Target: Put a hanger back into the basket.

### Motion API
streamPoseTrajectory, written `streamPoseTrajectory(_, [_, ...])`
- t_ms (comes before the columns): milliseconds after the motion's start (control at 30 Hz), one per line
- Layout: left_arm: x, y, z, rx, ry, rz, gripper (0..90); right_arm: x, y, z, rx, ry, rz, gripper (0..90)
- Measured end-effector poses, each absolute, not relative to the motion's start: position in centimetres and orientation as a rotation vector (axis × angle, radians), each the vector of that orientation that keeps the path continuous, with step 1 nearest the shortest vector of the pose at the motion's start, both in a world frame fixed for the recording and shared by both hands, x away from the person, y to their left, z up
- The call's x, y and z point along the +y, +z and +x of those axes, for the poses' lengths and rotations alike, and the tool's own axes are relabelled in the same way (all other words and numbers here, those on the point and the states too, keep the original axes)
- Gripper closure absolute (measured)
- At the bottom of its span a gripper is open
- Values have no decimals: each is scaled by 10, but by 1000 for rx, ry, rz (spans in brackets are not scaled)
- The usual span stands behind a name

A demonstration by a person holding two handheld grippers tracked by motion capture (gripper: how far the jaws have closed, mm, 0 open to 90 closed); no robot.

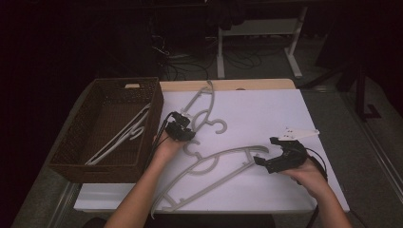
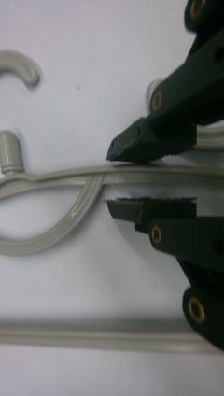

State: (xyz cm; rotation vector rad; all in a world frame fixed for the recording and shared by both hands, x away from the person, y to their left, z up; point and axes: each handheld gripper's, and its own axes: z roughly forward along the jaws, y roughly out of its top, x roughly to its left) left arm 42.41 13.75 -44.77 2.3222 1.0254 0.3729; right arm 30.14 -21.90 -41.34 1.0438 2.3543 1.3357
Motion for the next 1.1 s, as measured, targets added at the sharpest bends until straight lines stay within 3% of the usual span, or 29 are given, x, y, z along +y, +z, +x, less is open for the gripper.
streamPoseTrajectory(167, [138,-449,426,1000,342,2328,815,-218,-414,302,2361,1332,1040,0])
streamPoseTrajectory(700, [139,-443,423,956,292,2290,827,-219,-414,302,2358,1340,1049,0])
streamPoseTrajectory(1100, [139,-403,414,890,320,2252,826,-220,-413,302,2352,1346,1055,0])
